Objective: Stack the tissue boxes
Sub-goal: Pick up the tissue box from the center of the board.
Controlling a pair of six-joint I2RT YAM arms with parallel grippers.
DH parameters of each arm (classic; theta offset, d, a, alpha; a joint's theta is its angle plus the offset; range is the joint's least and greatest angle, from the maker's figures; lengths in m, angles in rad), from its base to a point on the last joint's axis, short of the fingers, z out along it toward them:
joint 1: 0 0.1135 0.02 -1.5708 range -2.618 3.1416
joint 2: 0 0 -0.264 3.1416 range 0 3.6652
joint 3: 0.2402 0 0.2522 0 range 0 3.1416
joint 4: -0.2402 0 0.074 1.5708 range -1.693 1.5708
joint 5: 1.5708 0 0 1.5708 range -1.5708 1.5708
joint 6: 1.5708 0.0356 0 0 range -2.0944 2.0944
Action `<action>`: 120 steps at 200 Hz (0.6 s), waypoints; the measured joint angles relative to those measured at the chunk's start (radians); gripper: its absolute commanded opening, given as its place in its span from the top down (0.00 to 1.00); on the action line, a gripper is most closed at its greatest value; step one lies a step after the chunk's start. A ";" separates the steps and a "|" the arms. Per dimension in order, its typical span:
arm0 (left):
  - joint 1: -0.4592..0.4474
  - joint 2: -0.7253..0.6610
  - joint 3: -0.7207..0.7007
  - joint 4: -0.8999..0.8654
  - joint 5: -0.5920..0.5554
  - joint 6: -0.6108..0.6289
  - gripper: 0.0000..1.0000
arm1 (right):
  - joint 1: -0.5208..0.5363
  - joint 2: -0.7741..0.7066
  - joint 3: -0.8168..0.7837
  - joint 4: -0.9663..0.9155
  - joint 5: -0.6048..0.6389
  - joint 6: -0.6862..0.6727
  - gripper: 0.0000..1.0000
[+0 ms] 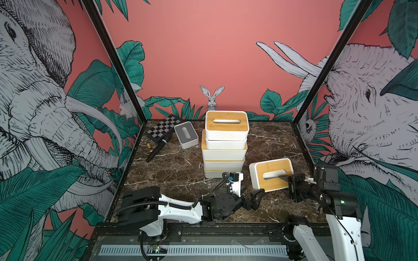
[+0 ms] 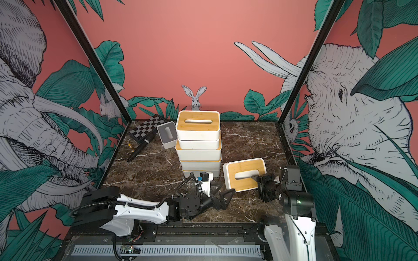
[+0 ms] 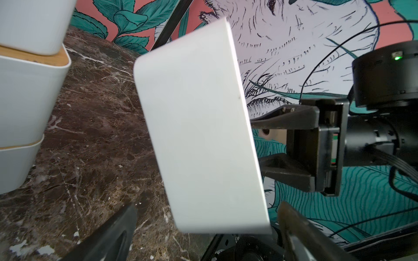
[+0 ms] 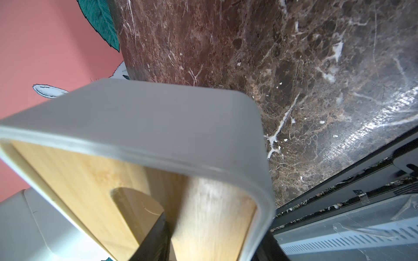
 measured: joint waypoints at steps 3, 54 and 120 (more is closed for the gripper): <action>0.000 0.001 0.001 0.005 0.000 -0.002 0.07 | 0.000 -0.001 0.000 -0.001 -0.001 0.000 0.66; 0.000 0.043 0.018 0.072 0.003 -0.018 0.16 | 0.000 -0.012 0.000 0.002 -0.023 0.018 0.66; 0.000 0.064 0.045 0.072 0.003 -0.044 0.29 | 0.000 -0.022 -0.001 0.006 -0.029 0.031 0.66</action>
